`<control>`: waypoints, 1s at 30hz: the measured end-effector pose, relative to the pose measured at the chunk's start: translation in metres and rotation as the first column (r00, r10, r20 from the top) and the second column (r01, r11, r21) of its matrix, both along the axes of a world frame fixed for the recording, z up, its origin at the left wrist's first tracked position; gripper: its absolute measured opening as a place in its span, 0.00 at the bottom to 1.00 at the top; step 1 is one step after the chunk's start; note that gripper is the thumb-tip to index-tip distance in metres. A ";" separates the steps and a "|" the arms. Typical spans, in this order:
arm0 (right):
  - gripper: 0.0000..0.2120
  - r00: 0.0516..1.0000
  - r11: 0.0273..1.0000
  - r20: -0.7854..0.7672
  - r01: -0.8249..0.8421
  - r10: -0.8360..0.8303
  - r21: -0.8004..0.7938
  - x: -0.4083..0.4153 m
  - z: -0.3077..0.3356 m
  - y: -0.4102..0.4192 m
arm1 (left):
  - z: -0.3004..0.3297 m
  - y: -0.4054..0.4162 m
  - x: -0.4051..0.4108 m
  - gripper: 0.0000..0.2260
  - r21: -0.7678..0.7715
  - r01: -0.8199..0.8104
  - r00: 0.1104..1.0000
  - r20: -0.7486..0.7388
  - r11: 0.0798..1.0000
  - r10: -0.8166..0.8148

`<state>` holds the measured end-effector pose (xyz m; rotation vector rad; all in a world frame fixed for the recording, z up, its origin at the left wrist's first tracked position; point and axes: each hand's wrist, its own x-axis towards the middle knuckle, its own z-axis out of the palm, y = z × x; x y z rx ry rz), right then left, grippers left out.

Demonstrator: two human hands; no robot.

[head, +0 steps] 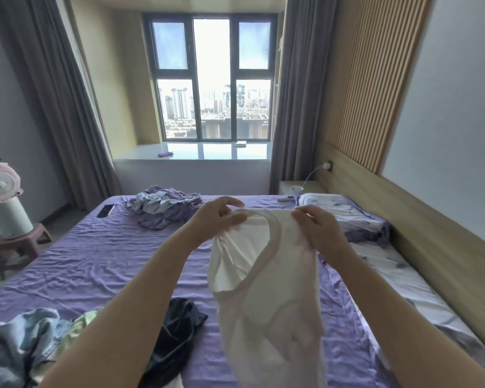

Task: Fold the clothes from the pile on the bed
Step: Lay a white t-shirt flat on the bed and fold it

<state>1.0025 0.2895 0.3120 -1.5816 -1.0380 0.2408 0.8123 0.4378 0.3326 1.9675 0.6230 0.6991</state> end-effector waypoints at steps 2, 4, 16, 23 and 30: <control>0.11 1.000 1.000 0.015 0.004 -0.004 0.017 0.002 0.005 -0.003 | -0.003 -0.004 0.007 0.12 -0.048 0.041 0.998 -0.035 0.998 -0.043; 0.10 0.999 1.000 0.046 -0.005 0.004 0.009 0.005 0.008 -0.006 | -0.003 -0.012 0.016 0.06 -0.087 0.085 0.992 -0.084 0.993 -0.092; 0.09 0.996 0.989 0.020 -0.087 0.085 0.121 -0.002 -0.023 -0.033 | 0.007 -0.056 0.069 0.07 -0.305 0.200 0.973 0.170 0.931 -0.153; 0.10 0.952 0.993 0.298 0.099 -0.074 -0.067 -0.021 -0.067 -0.031 | 0.013 -0.044 0.070 0.11 -0.229 -0.029 0.982 0.176 0.973 0.070; 0.11 0.995 0.990 0.012 0.098 -0.100 0.100 0.013 -0.027 -0.036 | 0.001 -0.011 0.028 0.21 0.049 -0.148 0.988 -0.040 0.988 0.150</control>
